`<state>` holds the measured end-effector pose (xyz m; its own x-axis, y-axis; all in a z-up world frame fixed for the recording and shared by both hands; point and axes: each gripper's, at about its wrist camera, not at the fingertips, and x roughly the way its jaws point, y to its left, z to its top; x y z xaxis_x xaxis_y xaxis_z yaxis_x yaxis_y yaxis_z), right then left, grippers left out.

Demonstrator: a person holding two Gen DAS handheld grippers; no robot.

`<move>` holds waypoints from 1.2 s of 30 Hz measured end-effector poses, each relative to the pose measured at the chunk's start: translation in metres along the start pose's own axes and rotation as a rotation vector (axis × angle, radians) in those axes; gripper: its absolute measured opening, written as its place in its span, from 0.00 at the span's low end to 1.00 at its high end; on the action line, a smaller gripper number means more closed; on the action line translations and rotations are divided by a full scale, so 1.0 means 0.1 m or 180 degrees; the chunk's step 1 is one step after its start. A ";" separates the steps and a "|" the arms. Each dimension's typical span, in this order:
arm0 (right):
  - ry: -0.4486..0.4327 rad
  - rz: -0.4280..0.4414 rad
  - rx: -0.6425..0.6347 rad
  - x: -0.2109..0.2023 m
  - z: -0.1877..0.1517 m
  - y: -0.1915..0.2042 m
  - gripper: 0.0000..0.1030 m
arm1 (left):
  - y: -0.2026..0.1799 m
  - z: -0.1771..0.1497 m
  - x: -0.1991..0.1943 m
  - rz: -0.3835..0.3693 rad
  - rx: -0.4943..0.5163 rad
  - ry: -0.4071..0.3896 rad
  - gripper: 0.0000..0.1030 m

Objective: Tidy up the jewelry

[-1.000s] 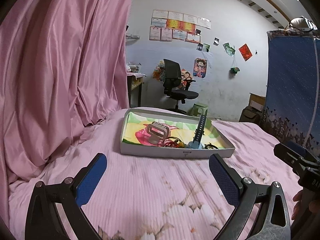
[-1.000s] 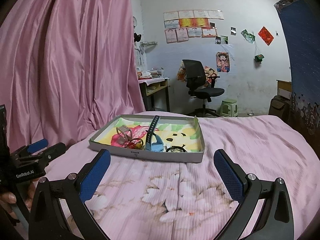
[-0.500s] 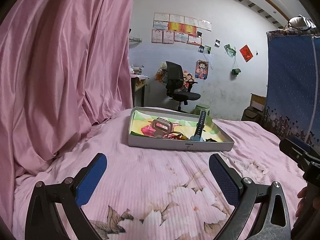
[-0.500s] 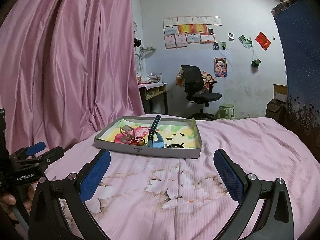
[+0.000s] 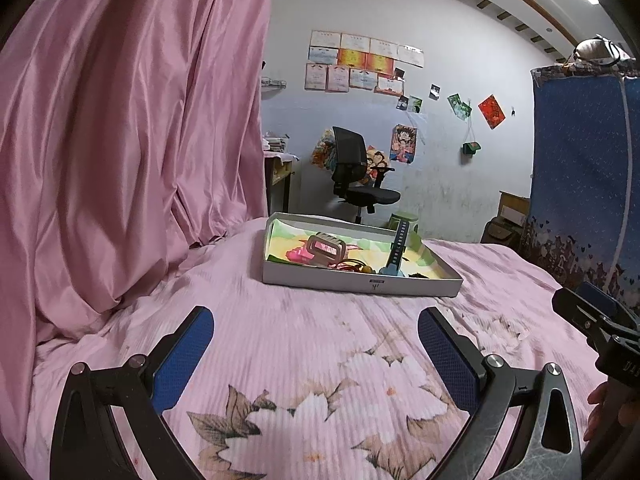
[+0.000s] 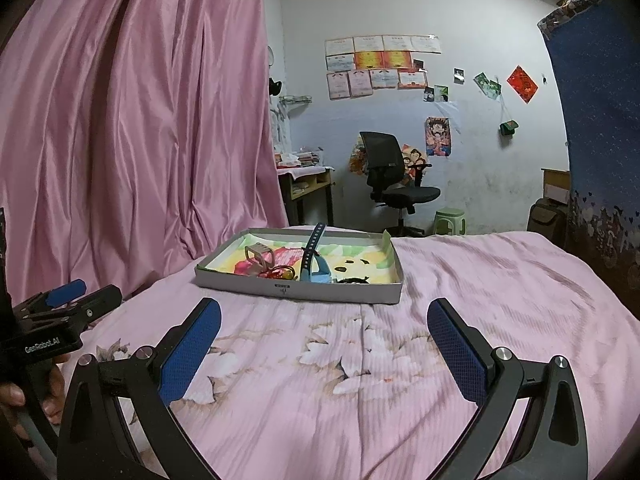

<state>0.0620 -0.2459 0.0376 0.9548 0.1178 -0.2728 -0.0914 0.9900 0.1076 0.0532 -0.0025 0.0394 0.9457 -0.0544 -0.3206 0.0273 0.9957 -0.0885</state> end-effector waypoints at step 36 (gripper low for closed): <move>0.0084 -0.0030 -0.0032 -0.04 -0.23 -0.03 0.99 | 0.03 -0.22 -0.12 0.0036 0.0040 0.0003 1.00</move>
<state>0.0524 -0.2480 0.0164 0.9478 0.1105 -0.2990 -0.0855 0.9918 0.0955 0.0342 -0.0003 0.0219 0.9457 -0.0431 -0.3222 0.0206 0.9971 -0.0729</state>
